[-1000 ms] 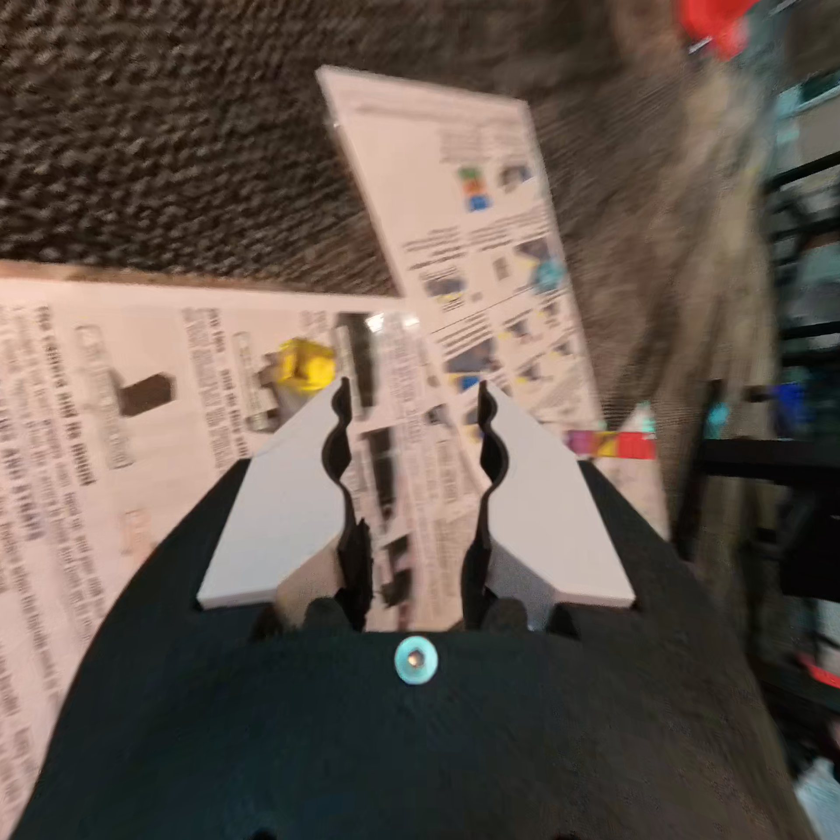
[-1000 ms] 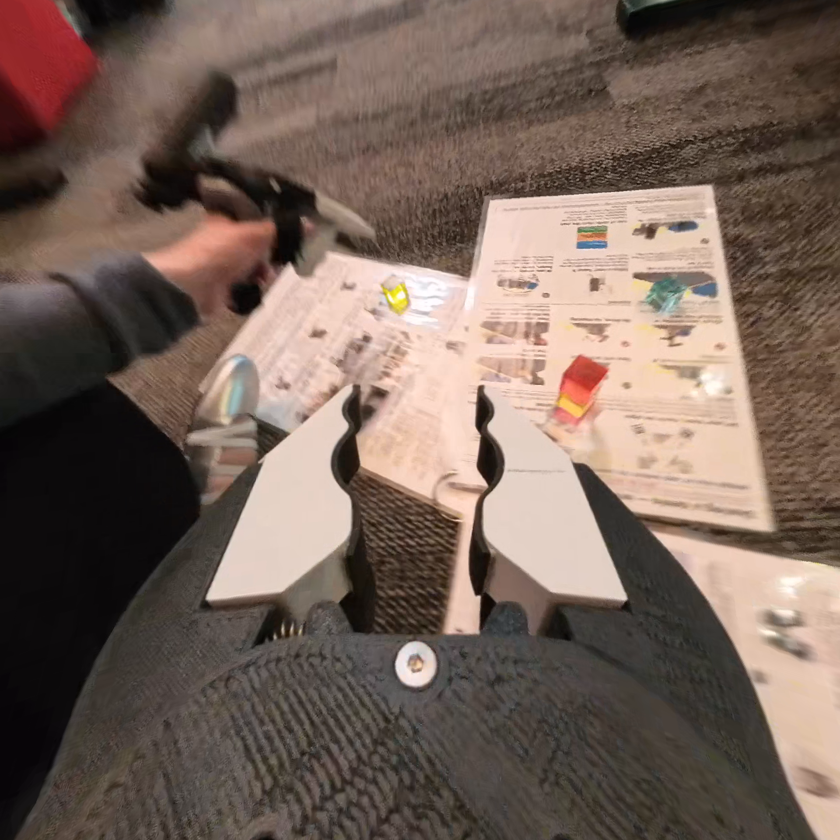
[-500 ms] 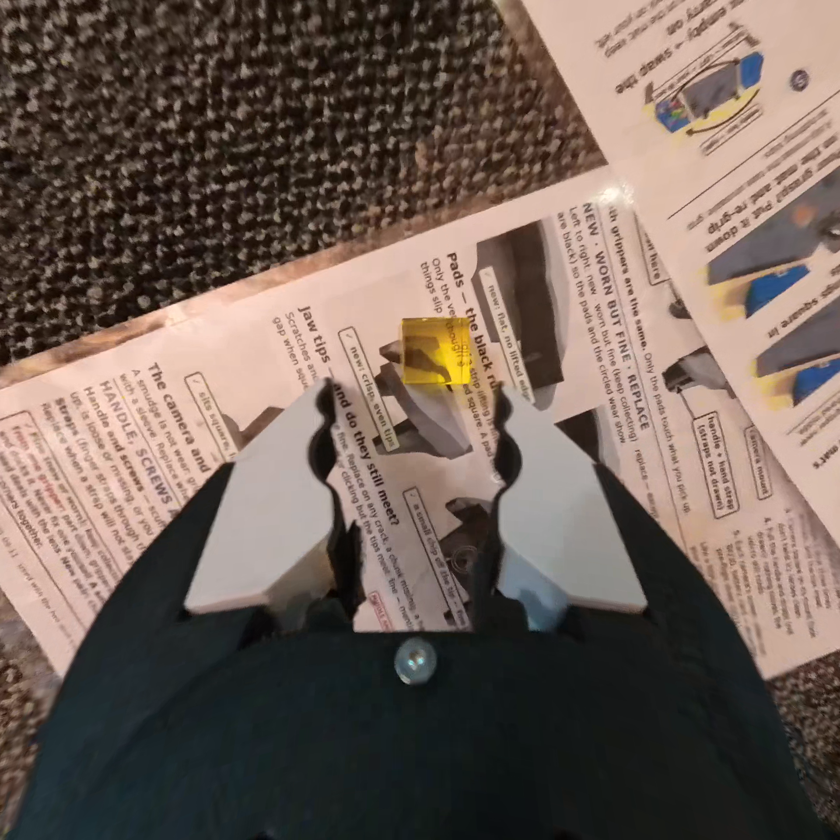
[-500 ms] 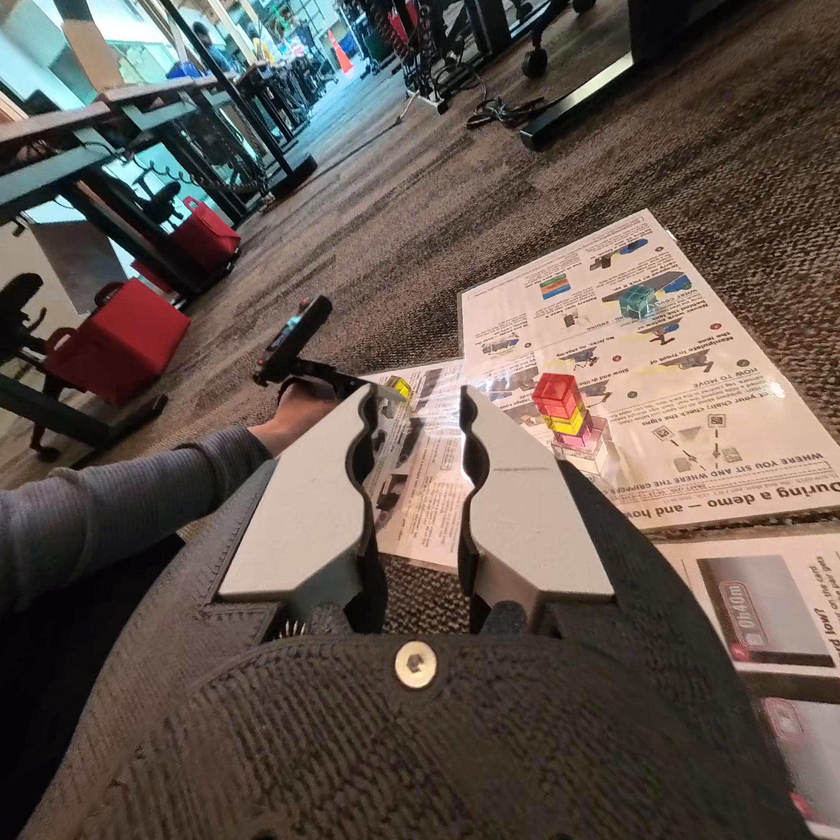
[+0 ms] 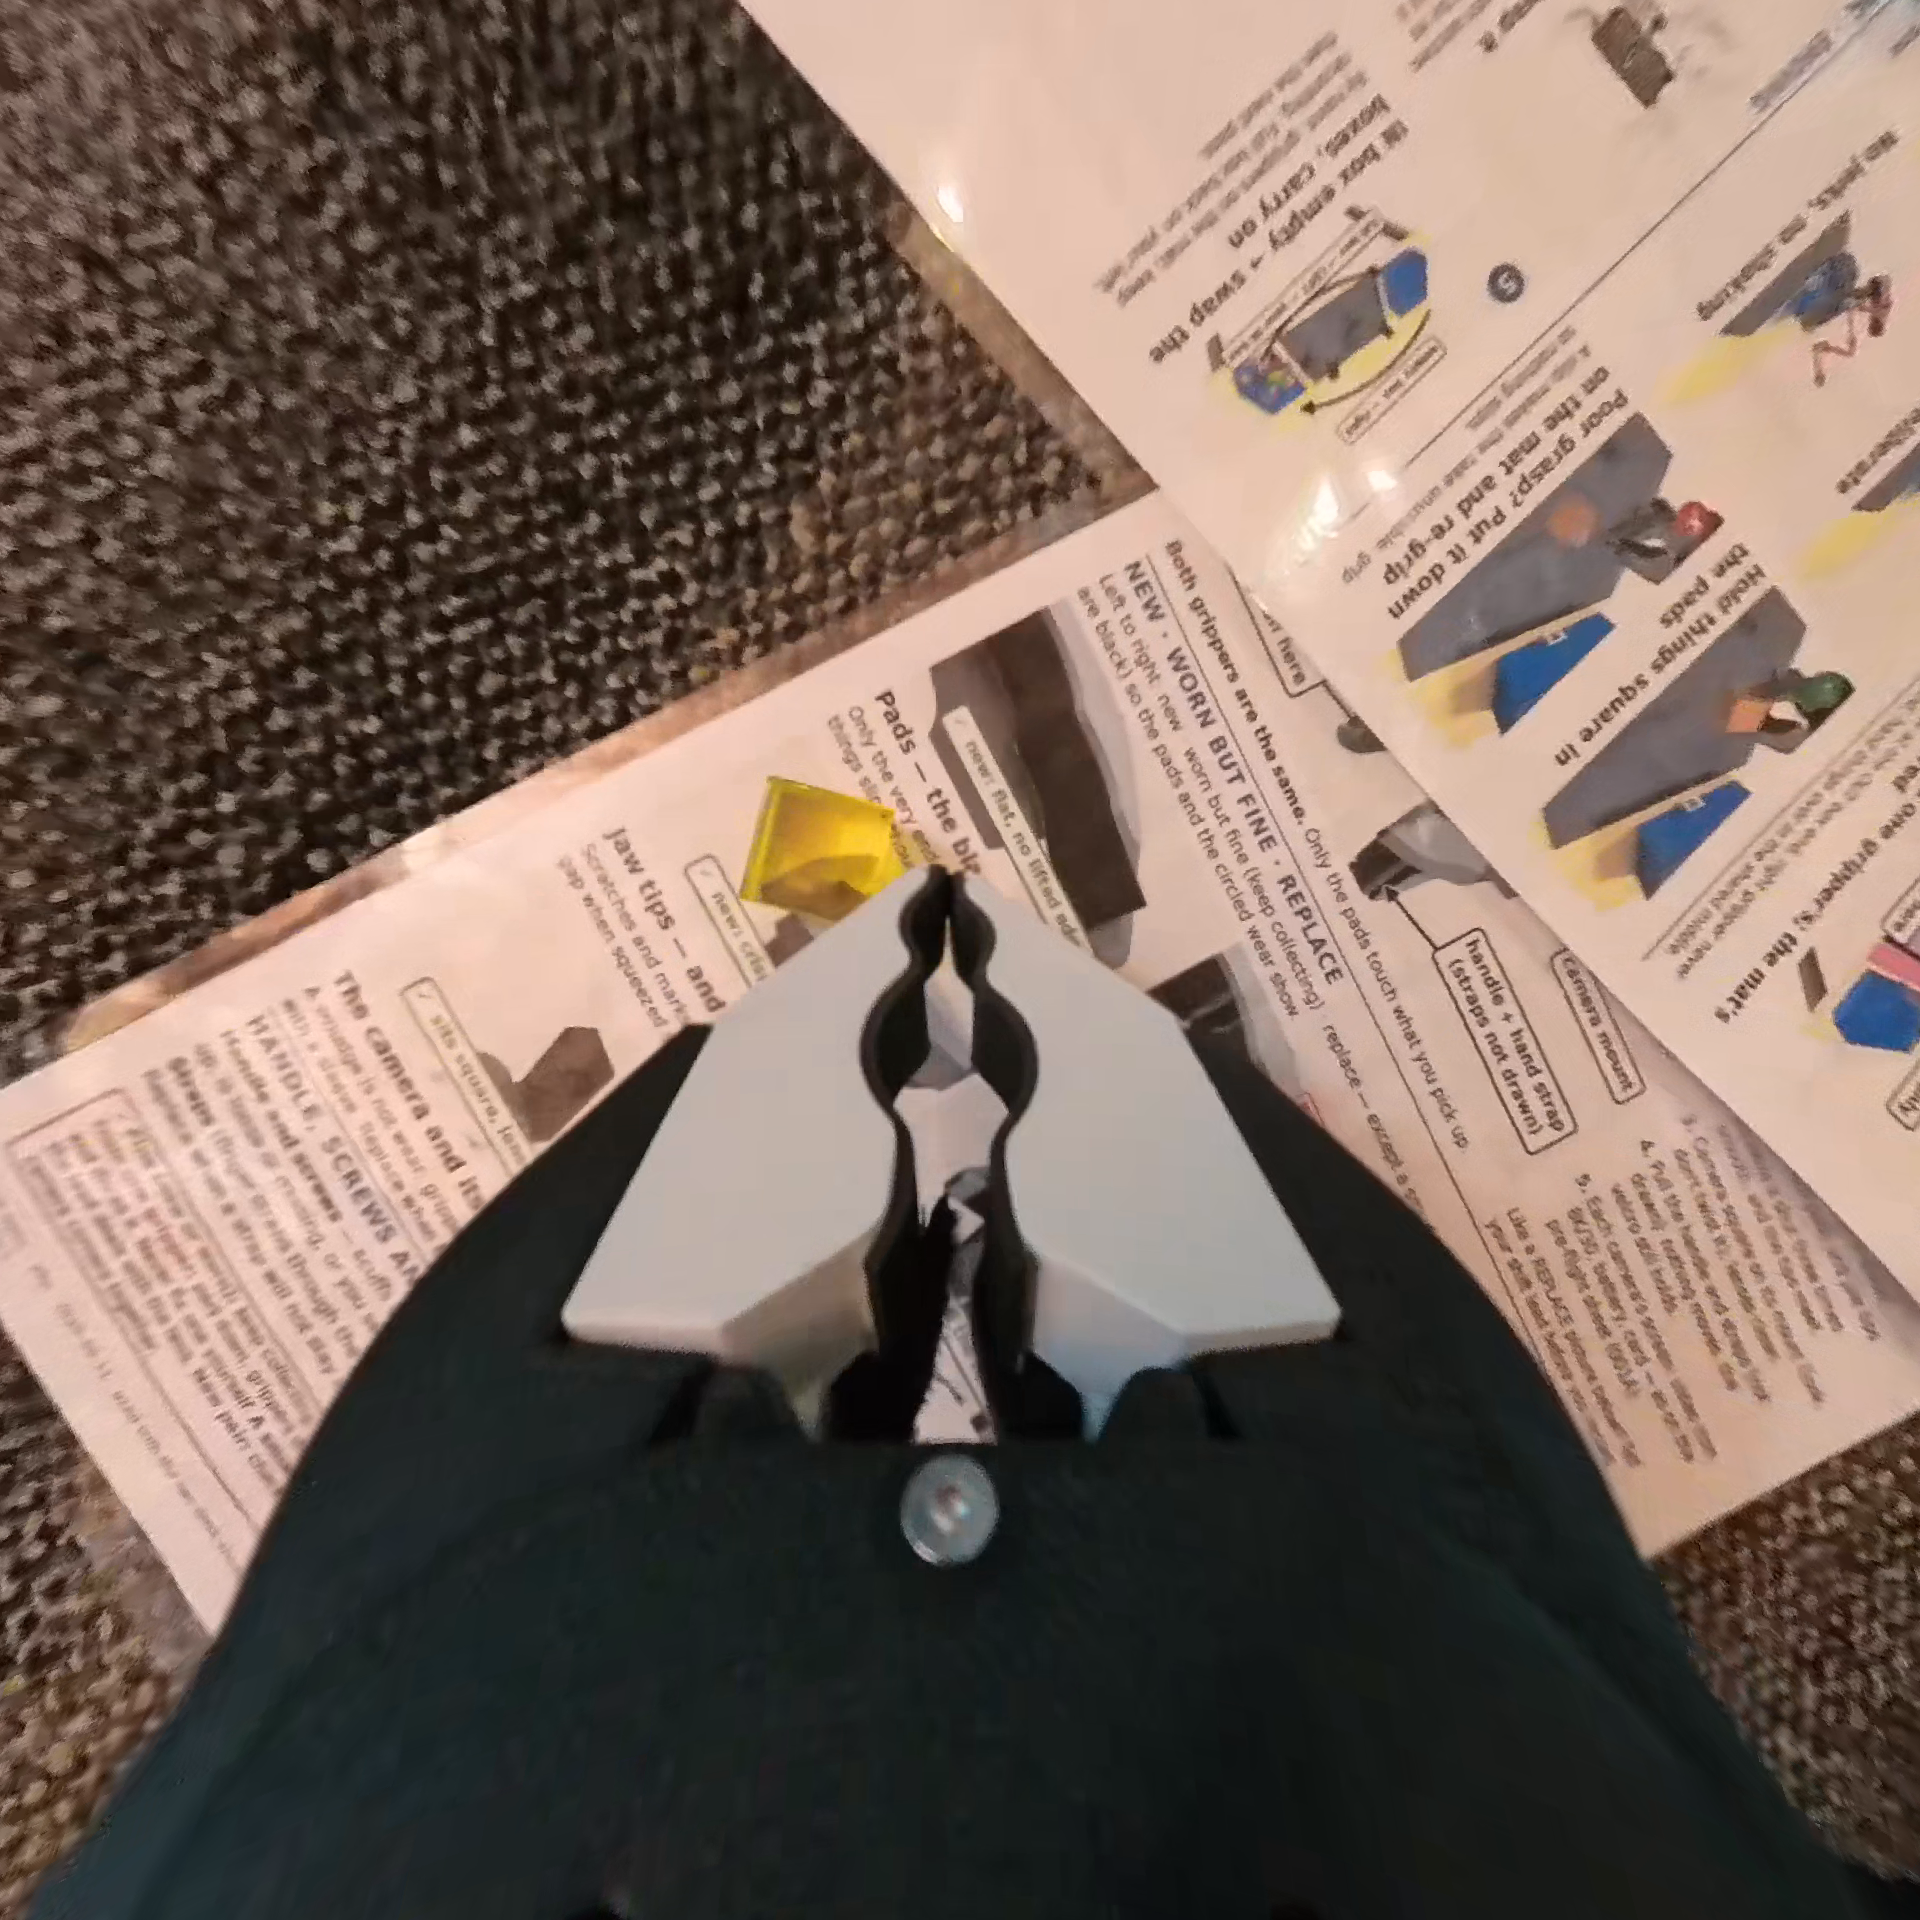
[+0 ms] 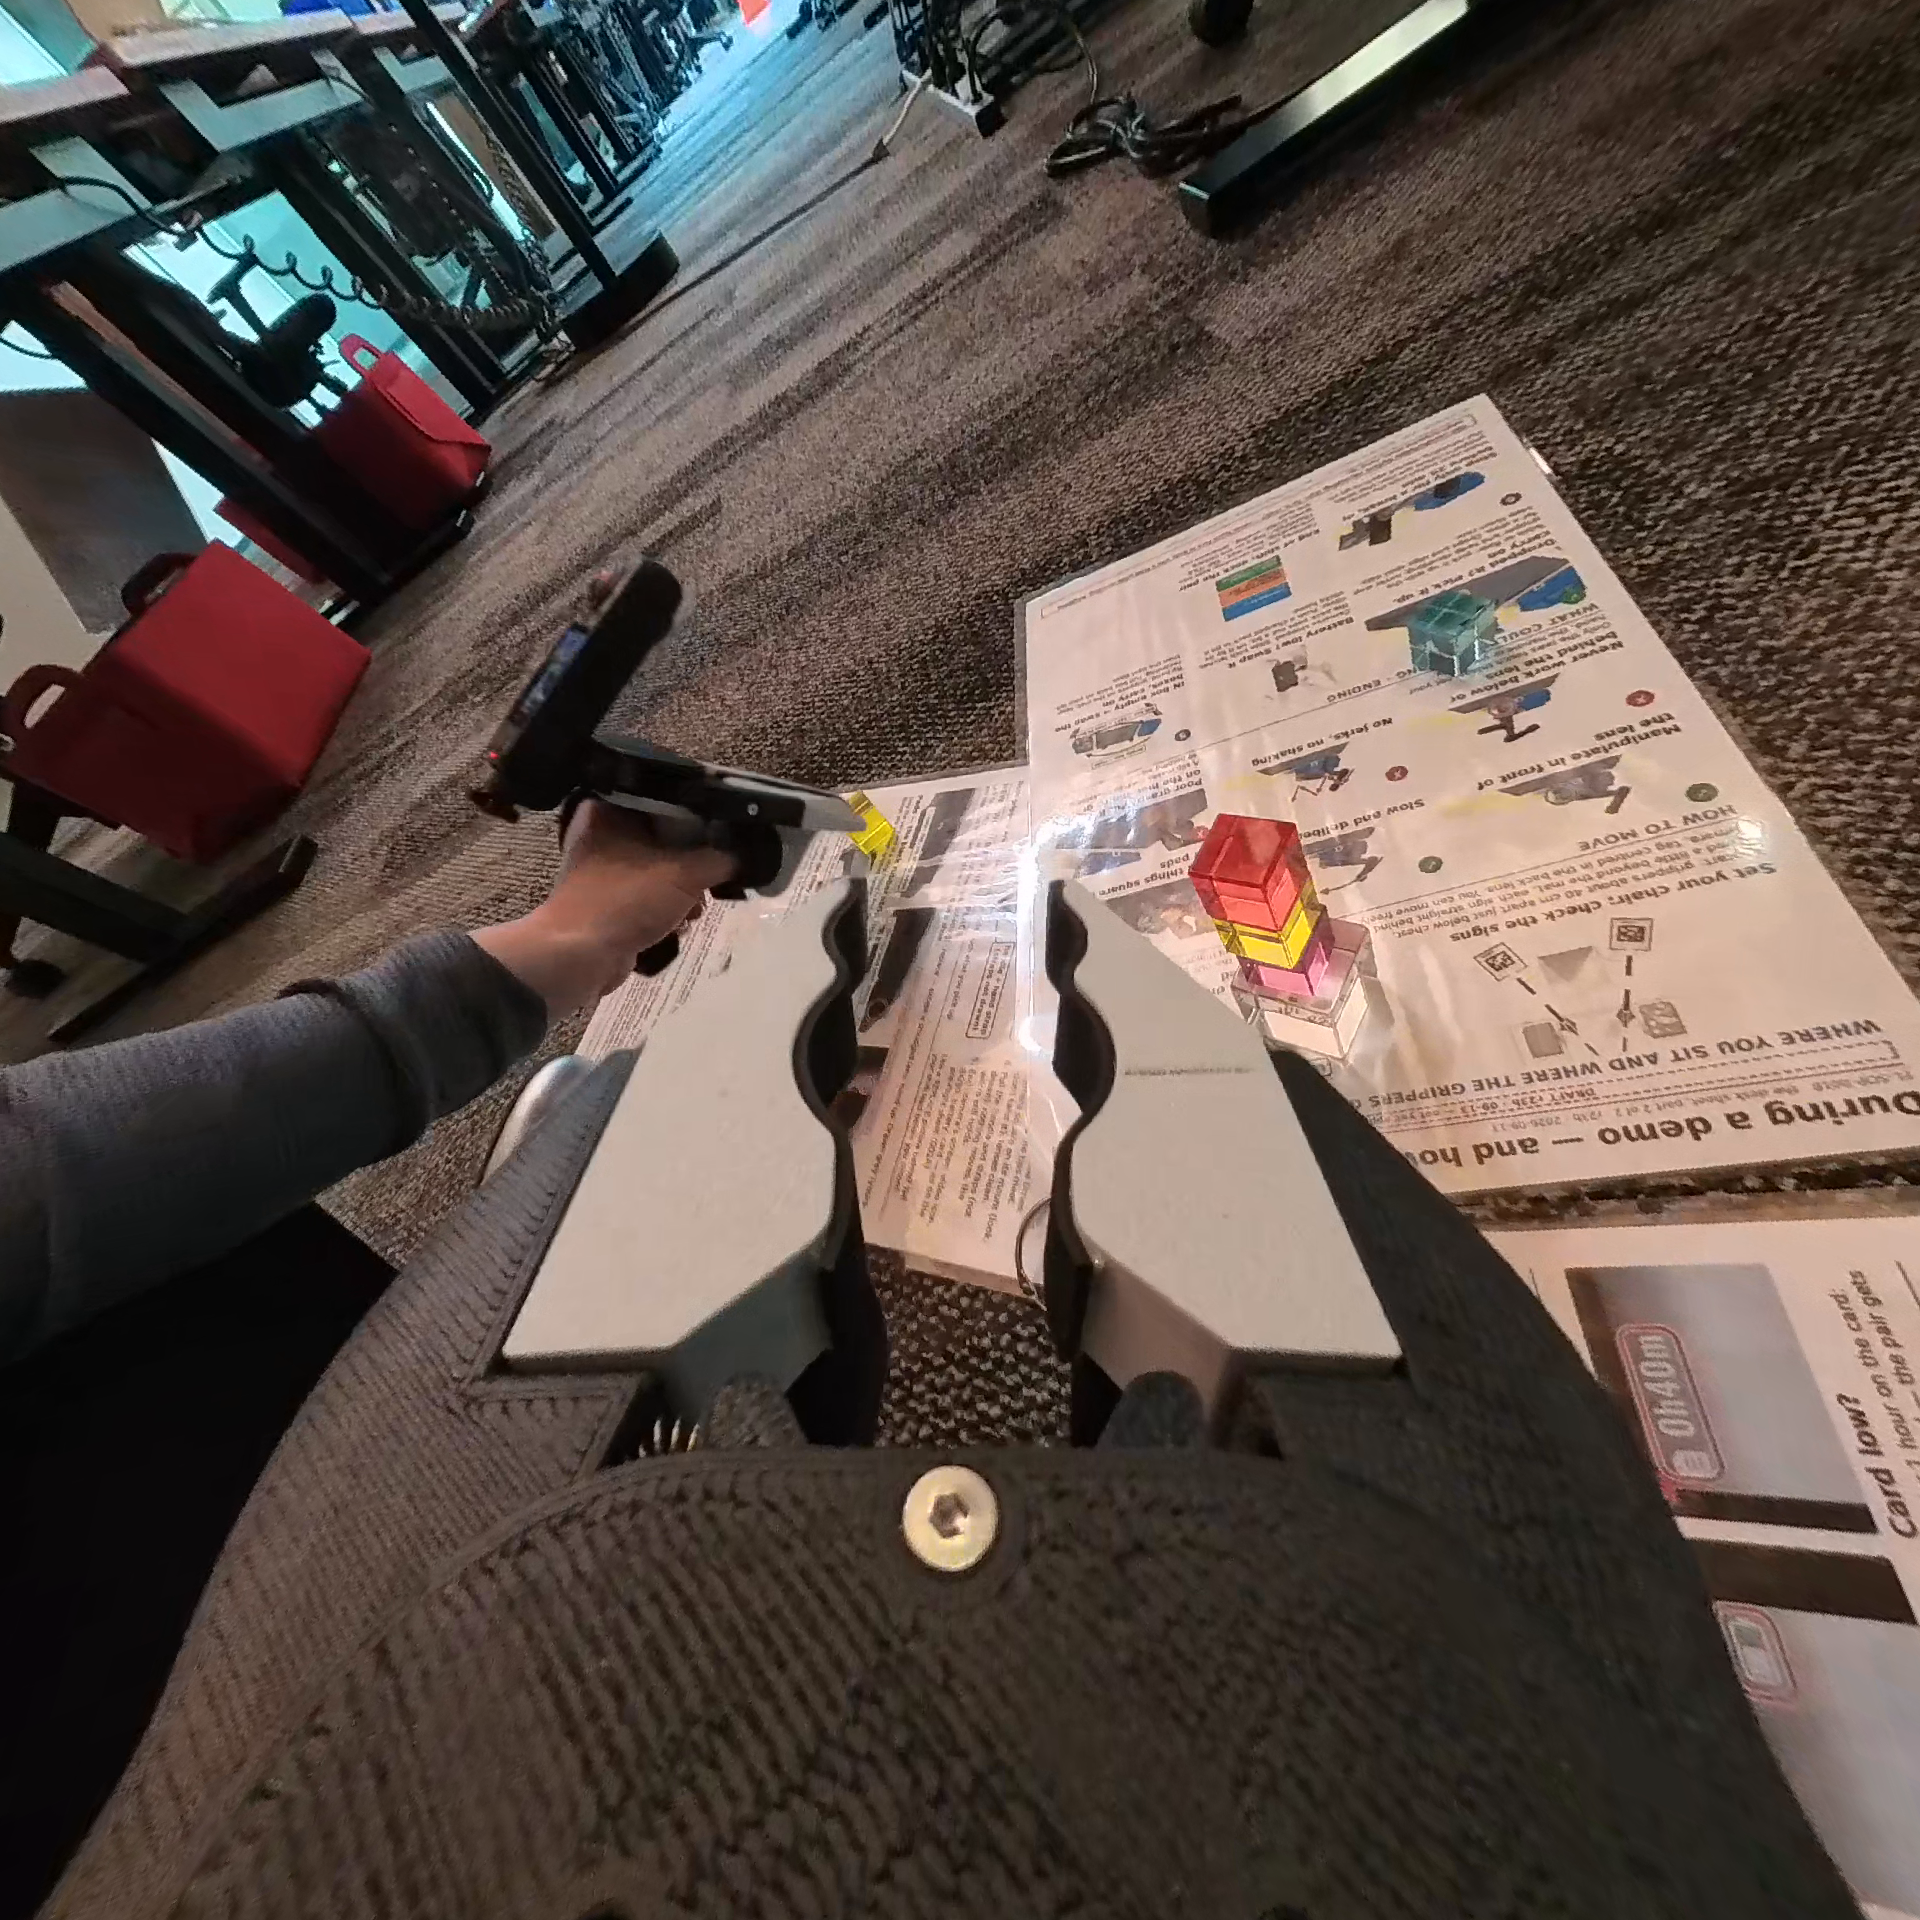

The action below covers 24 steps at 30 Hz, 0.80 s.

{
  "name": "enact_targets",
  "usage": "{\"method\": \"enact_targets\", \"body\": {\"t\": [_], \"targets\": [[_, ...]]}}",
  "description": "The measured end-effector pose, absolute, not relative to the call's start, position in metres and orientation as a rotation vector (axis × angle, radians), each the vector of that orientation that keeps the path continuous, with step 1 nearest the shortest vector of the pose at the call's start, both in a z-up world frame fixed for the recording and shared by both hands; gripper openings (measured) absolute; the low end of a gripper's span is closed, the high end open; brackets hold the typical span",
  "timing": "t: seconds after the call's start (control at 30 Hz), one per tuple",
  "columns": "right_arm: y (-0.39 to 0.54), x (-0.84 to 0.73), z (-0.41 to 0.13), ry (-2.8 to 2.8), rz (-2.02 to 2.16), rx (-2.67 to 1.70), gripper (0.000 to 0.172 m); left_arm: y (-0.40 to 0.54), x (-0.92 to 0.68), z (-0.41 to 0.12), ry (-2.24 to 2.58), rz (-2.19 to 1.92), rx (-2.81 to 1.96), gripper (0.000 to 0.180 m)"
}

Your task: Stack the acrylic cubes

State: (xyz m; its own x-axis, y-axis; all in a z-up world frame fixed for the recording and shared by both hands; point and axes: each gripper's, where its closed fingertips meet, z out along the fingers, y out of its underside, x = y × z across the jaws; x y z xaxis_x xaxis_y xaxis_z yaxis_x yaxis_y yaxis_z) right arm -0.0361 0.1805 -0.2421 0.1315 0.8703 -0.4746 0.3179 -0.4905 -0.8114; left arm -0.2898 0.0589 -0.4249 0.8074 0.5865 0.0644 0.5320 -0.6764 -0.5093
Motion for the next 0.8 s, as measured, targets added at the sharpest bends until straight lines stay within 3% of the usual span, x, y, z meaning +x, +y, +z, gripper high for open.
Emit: {"method": "enact_targets", "body": {"t": [0.03,0.13,0.2,0.37,0.47,0.7,0.8], "targets": [[0.180,-0.036,-0.244,-1.145,1.353,-1.888,0.032,0.057,-0.293,-0.424,-0.841,0.171,-2.458,0.000],[0.178,-0.036,-0.247,-1.156,1.349,-1.893,0.032,0.048,-0.308,-0.430,-0.885,0.277,-2.435,0.065],[0.178,-0.036,-0.247,-1.160,1.352,-1.892,0.032,0.043,-0.317,-0.437,-0.872,0.333,-2.465,0.080],[0.179,-0.036,-0.248,-1.166,1.350,-1.892,0.030,0.048,-0.316,-0.454,-0.896,0.201,-2.465,0.061],[0.179,-0.037,-0.251,-1.173,1.353,-1.903,0.030,0.054,-0.317,-0.453,-0.838,0.222,-2.440,0.032],[0.176,-0.041,-0.259,-1.208,1.342,-1.921,0.031,0.057,-0.312,-0.450,-0.775,0.241,-2.444,0.028],[0.176,-0.042,-0.259,-1.208,1.331,-1.918,0.031,0.084,-0.295,-0.419,-0.627,0.239,-2.360,0.028]]}}
